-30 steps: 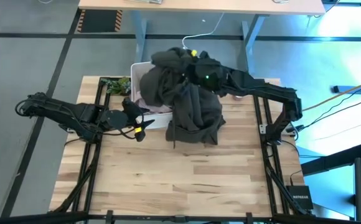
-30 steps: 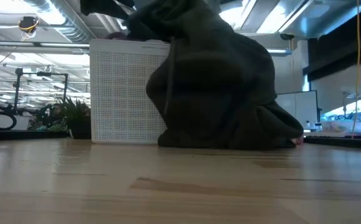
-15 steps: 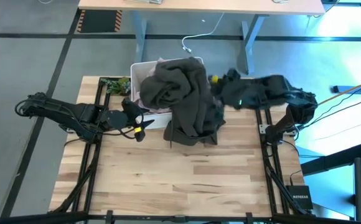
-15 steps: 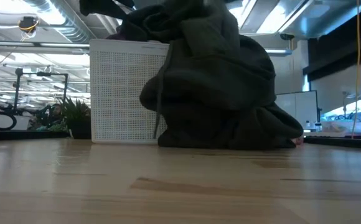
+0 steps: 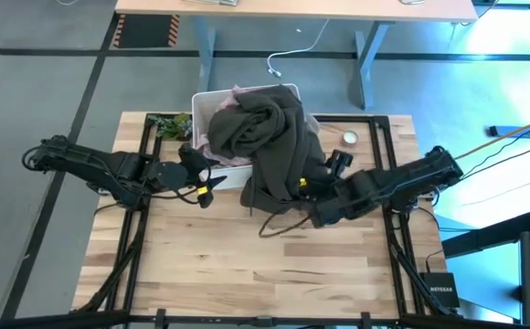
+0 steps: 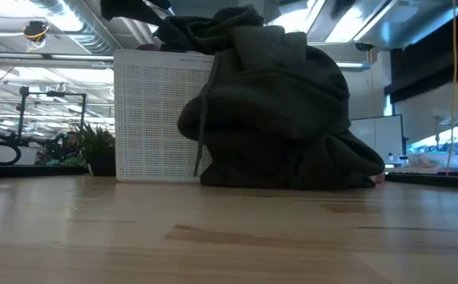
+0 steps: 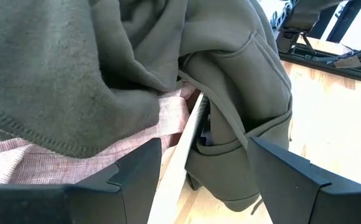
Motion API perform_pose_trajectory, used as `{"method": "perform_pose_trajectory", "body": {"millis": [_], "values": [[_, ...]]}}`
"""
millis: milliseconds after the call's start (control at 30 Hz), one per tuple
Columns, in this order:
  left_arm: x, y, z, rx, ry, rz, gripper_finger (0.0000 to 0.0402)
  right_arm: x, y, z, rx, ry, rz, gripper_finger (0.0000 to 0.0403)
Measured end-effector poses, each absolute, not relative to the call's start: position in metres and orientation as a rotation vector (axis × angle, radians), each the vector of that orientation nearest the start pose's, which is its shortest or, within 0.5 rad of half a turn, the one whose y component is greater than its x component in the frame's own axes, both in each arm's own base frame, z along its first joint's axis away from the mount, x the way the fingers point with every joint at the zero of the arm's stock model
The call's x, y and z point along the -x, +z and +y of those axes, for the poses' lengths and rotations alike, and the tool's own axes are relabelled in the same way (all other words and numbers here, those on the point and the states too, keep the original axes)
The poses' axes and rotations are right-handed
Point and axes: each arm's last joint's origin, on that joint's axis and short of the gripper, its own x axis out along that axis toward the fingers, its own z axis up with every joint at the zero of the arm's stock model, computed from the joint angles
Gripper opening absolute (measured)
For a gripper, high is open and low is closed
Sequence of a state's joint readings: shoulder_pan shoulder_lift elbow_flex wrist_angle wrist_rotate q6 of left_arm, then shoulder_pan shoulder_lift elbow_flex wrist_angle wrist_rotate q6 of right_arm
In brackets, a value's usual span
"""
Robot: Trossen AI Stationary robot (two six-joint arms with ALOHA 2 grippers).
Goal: Sort clothes
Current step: Put the brown jacket into the white laundry bin
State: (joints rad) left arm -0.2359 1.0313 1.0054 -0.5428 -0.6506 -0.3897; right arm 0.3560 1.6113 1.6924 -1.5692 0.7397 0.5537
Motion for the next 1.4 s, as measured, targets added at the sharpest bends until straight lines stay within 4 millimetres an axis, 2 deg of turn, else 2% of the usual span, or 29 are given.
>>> {"method": "perform_pose_trajectory", "body": {"millis": [200, 300, 400, 600, 733, 867, 1167, 1267, 1400], "values": [[-0.206, 0.335, -0.031, 0.126, 0.494, 0.429, 0.0233, -0.232, 0.332, 0.028, 0.179, -0.738, 1.174, 0.0298], [-0.206, 0.335, -0.031, 0.113, 0.490, 0.429, 0.0233, -0.219, 0.324, 0.014, 0.072, -0.647, 1.102, 0.0298], [-0.206, 0.335, -0.031, 0.110, 0.489, 0.430, 0.0233, -0.218, 0.308, 0.007, -0.017, -0.522, 1.013, 0.0298], [-0.206, 0.335, -0.031, 0.103, 0.488, 0.432, 0.0233, -0.233, 0.257, 0.011, -0.084, -0.260, 0.928, 0.0298], [-0.206, 0.335, -0.031, 0.103, 0.488, 0.432, 0.0233, -0.245, 0.233, 0.021, -0.187, -0.055, 0.877, 0.0298], [-0.206, 0.335, -0.031, 0.103, 0.488, 0.432, 0.0233, -0.254, 0.222, 0.028, -0.182, -0.019, 0.867, 0.0298], [-0.206, 0.335, -0.032, 0.105, 0.487, 0.428, 0.0233, -0.281, 0.199, 0.031, -0.109, -0.101, 0.810, 0.0296], [-0.206, 0.335, -0.032, 0.105, 0.487, 0.428, 0.0233, -0.286, 0.194, 0.030, -0.085, -0.153, 0.798, 0.0267], [-0.206, 0.335, -0.032, 0.105, 0.487, 0.428, 0.0233, -0.287, 0.196, 0.028, -0.056, -0.226, 0.769, 0.0165]]}}
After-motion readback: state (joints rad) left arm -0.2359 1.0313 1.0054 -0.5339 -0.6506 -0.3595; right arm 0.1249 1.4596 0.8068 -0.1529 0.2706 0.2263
